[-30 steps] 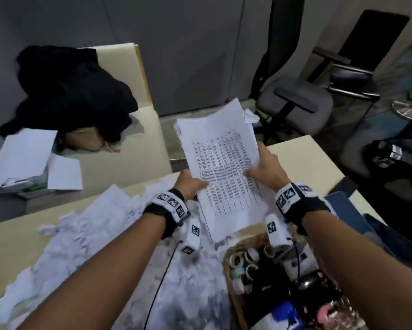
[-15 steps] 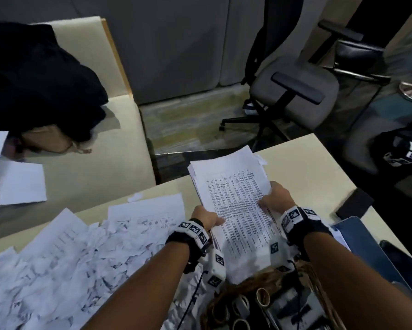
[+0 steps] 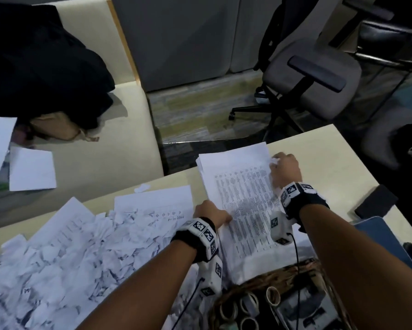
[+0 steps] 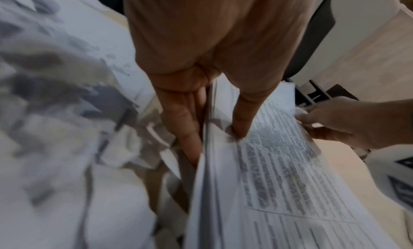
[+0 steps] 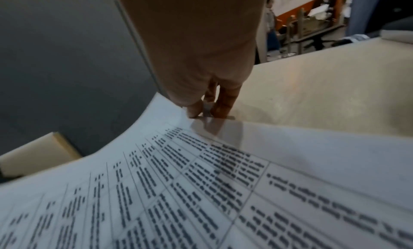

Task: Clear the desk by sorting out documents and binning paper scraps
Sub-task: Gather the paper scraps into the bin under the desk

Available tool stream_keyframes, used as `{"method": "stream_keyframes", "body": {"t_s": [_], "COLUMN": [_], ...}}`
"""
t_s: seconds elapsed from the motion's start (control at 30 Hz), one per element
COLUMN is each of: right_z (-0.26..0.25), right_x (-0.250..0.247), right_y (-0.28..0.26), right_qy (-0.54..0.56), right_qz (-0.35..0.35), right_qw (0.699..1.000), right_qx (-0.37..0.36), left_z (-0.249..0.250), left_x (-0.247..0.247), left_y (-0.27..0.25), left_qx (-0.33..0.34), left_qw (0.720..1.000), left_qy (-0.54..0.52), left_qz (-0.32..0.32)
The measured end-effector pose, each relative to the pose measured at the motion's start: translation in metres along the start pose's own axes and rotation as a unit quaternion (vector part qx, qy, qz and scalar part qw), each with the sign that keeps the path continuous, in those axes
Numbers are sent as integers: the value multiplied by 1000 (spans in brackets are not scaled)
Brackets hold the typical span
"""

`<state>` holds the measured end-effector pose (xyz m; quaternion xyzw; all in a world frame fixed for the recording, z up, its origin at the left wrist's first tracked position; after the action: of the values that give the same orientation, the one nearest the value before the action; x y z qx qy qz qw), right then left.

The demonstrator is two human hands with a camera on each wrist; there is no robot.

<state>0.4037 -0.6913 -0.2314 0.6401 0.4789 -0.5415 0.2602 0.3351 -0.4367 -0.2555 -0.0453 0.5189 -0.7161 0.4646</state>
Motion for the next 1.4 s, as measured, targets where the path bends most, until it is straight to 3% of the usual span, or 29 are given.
{"method": "stream_keyframes", "body": {"t_s": [0.07,0.13,0.23,0.33,0.43,0.5,0.6,0.73,0.8,0.87,0.97,1.2,1.3,1.4], "right_z": [16,18,-23,-91,-157,-187,-206,-210,-210,-211,-226,-285,-292,-299], "right_x": [-16,-29,-36,-12,18,37,65,64,66,75,91,124,130,127], "right_y": [-6,-17,-36,-80,-143,-176,-198,-170,-155,-145,-142,-154,-155,-153], "right_qy": [40,73,94,104,87,75,71,-24,-33,-50,-82,-103,-160,-206], "right_qz": [67,96,69,-78,-219,-290,-368,-226,-203,-217,-227,-222,-176,-153], "right_qw": [994,986,993,985,950,925,904,949,957,953,933,909,910,902], "right_qx": [83,112,19,-110,-205,-232,-206,-219,-206,-205,-267,-337,-340,-346], "left_z": [-1,-6,-16,-28,-55,-78,-110,-141,-156,-170,-193,-247,-261,-263], "left_x": [-5,-14,-32,-60,-97,-124,-167,-210,-223,-235,-257,-312,-318,-316], "left_y": [-3,-11,-30,-53,-69,-75,-80,-79,-75,-66,-49,-12,-5,-2], "left_qx": [16,19,8,34,69,85,101,141,151,149,127,20,-5,12], "left_qw": [1000,999,991,987,986,986,981,970,968,966,964,961,954,940], "left_qy": [-8,-34,-121,-151,-153,-136,-94,-34,-23,-13,5,114,180,238], "left_qz": [-21,-34,-58,-48,3,55,138,194,199,212,232,250,239,242]}}
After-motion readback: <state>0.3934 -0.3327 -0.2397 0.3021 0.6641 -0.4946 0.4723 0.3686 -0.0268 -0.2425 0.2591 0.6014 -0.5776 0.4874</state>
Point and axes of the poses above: each hand's wrist, its own y-axis towards the middle knuckle, its own x-axis out of the palm, z = x × y, the point moved 7 cm from there along y, towards the middle knuckle, and after that the axes turned 5 degrees about -y, right-handed, at the moved point
